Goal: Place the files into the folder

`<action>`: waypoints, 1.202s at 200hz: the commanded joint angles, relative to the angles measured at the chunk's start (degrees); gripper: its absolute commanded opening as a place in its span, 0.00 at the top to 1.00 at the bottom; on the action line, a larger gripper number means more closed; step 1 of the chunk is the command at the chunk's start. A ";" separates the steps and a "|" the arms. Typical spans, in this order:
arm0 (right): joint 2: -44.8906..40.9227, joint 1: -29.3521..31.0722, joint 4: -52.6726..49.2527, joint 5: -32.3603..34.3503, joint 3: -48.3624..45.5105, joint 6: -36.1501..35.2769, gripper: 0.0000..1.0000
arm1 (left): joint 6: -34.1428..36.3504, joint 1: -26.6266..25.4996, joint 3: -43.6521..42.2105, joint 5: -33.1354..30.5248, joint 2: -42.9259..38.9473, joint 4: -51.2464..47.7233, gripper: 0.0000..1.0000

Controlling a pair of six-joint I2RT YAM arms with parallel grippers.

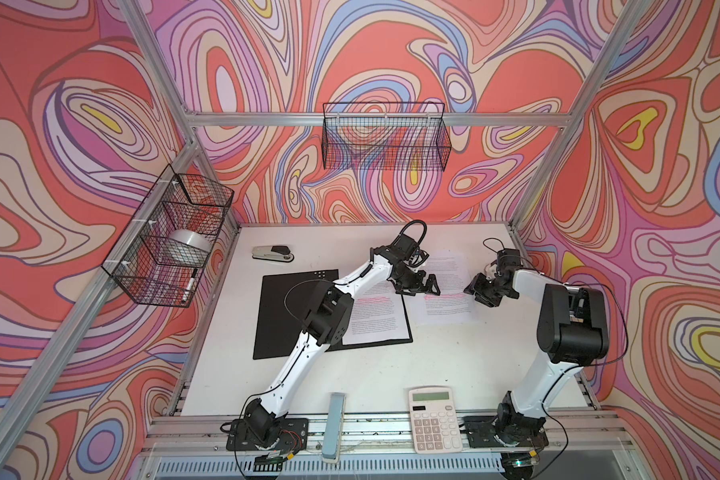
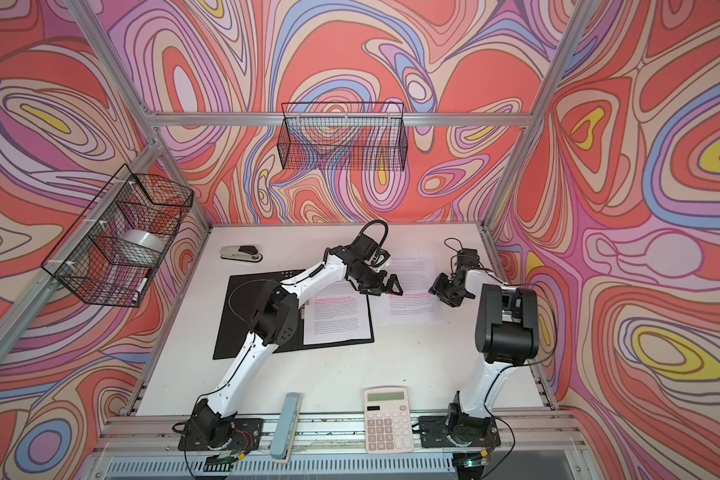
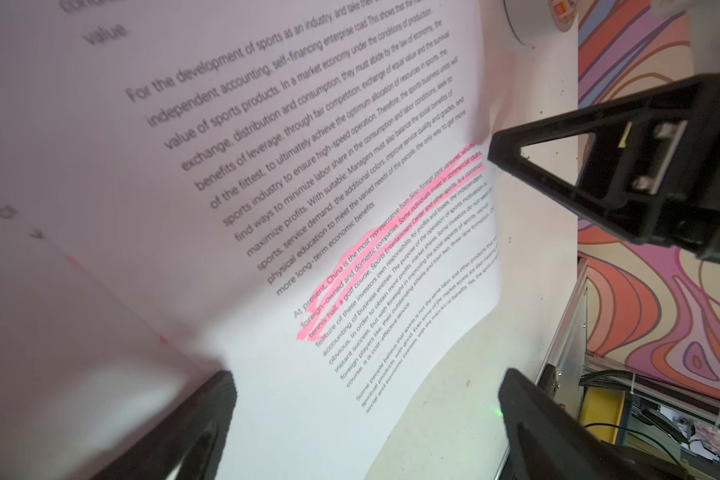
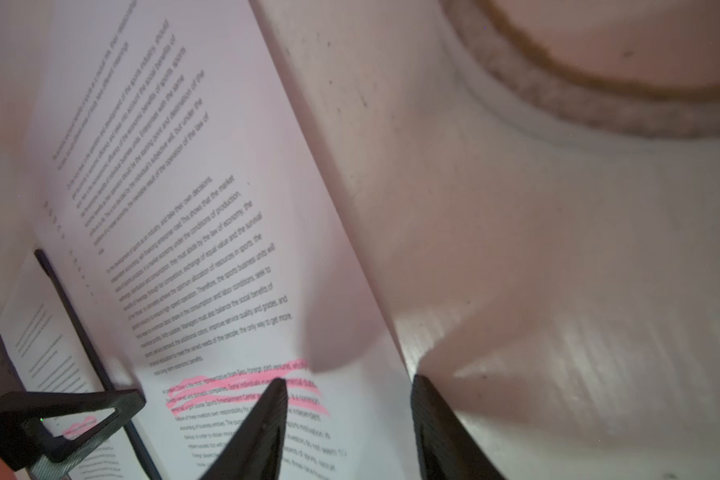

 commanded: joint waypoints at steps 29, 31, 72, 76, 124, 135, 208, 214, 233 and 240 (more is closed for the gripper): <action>-1.95 0.11 -6.05 -7.19 -2.70 -2.01 0.50 | -1.37 -0.88 0.75 1.88 2.66 0.25 0.00; -2.19 0.11 -6.20 -7.26 -2.73 -2.10 0.50 | -1.37 -0.88 0.77 1.99 2.58 0.25 0.00; -6.42 0.17 -7.70 -11.97 -3.54 -2.57 0.50 | -0.76 -1.03 0.38 3.00 1.50 0.32 0.00; -6.51 0.14 -7.91 -12.21 -3.49 -2.55 0.50 | -0.68 -1.05 0.33 3.08 1.42 0.26 0.00; -7.14 0.13 -7.83 -11.59 -3.95 -2.45 0.57 | -0.18 -1.83 -1.26 5.07 -0.97 0.76 0.00; -7.14 0.12 -7.50 -11.44 -4.19 -2.42 0.58 | 0.24 -1.93 -1.81 5.19 -1.78 0.95 0.00; -6.99 0.11 -9.19 -0.56 -1.13 -1.85 0.51 | 5.83 -2.01 -1.97 -15.68 -10.31 -6.12 0.00; -6.76 0.11 -8.64 -0.16 -1.03 -1.61 0.51 | 5.62 -2.02 -2.09 -17.17 -10.90 -6.62 0.00; -5.91 0.13 -7.32 1.41 -0.40 -1.06 0.50 | 4.17 -2.02 -4.73 -18.35 -12.54 -5.70 0.00; -5.34 0.11 -6.86 1.90 -0.07 -0.90 0.50 | 3.74 -2.05 -5.25 -17.95 -12.51 -5.54 0.00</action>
